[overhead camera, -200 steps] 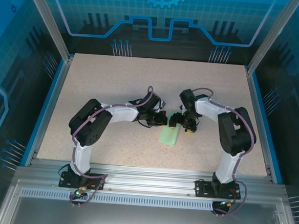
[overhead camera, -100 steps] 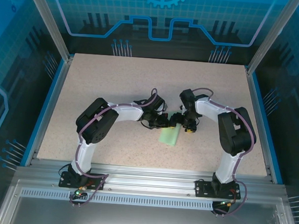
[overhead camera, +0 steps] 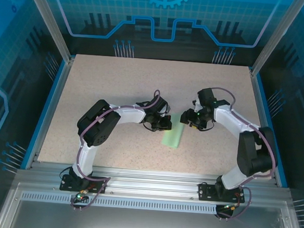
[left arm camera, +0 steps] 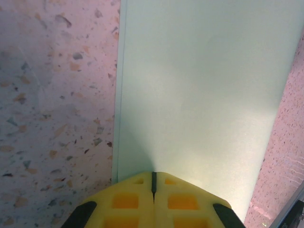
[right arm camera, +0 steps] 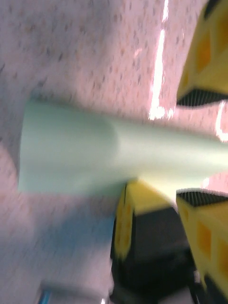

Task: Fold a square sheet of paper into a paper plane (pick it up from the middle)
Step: Hold the square sheet of paper at the center of the table, then fold the square sheet of paper in half at the center of the table.

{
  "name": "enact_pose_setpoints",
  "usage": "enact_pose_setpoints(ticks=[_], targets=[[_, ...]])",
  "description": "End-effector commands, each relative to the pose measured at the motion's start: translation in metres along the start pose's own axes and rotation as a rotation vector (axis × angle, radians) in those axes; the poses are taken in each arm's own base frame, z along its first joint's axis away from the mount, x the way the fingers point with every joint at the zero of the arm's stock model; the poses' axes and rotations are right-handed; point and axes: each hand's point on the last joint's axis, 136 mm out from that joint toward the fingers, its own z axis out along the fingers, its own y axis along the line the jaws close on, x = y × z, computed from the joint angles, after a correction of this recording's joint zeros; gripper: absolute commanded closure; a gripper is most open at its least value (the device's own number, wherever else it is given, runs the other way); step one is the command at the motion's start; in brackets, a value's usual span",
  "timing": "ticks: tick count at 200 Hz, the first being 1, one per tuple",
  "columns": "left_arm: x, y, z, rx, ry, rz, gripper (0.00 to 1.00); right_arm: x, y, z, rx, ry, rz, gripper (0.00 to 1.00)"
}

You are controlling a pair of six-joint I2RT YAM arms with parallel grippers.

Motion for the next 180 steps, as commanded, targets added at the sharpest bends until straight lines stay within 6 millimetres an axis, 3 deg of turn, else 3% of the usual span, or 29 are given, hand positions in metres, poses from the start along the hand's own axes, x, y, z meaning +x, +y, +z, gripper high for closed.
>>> enact_pose_setpoints(ticks=[1,16,25,83,87,108,157,180], targets=[[0.024,0.027,0.014,-0.104,0.083,-0.015,1.00,0.005,0.030,0.005,-0.200,0.026,-0.004,0.64],[0.023,0.027,0.014,-0.104,0.082,-0.015,1.00,0.008,0.029,0.013,-0.225,0.036,0.012,0.79],[0.024,0.026,0.014,-0.104,0.084,-0.013,1.00,0.010,0.028,0.018,-0.233,0.047,0.019,0.82],[0.026,0.029,0.016,-0.107,0.092,-0.017,1.00,0.022,0.004,0.052,-0.198,0.111,0.052,0.84],[0.026,0.028,0.016,-0.106,0.092,-0.016,1.00,0.032,-0.005,0.057,-0.181,0.133,0.068,0.84],[0.026,0.029,0.015,-0.109,0.092,-0.017,1.00,0.039,-0.022,0.065,-0.121,0.152,0.081,0.84],[0.027,0.031,0.016,-0.116,0.098,-0.022,1.00,0.054,-0.046,0.076,-0.049,0.183,0.103,0.80],[0.028,0.031,0.017,-0.115,0.102,-0.022,1.00,0.051,-0.045,0.072,-0.066,0.175,0.107,0.80]])
